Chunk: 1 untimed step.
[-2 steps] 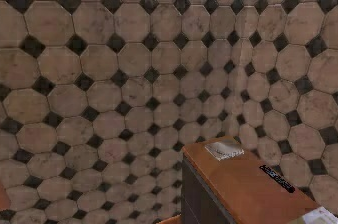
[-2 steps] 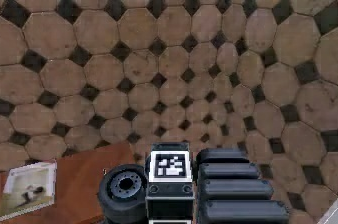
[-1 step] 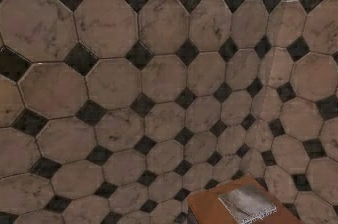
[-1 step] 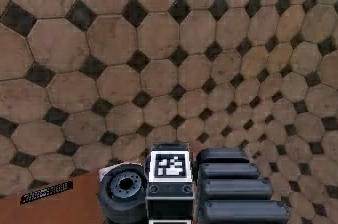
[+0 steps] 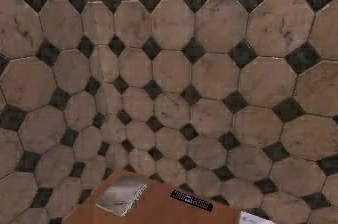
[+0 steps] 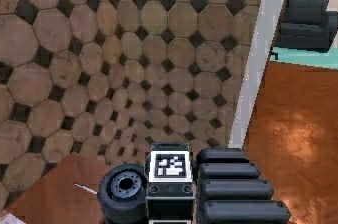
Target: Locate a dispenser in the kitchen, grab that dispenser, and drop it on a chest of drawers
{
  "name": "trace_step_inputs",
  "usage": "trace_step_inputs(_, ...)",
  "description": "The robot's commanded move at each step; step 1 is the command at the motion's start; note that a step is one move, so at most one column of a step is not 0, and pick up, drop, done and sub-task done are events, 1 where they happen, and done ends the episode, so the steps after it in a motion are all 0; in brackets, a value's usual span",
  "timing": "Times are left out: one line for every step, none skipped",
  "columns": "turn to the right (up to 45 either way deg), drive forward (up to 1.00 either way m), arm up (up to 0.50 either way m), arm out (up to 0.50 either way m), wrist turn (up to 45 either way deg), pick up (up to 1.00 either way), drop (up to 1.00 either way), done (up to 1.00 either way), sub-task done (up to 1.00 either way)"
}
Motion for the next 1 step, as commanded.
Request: trace_step_inputs(-42.0, 0.0, 0.0, 0.0, 0.0, 0.0, 0.0, 0.0, 0.0)
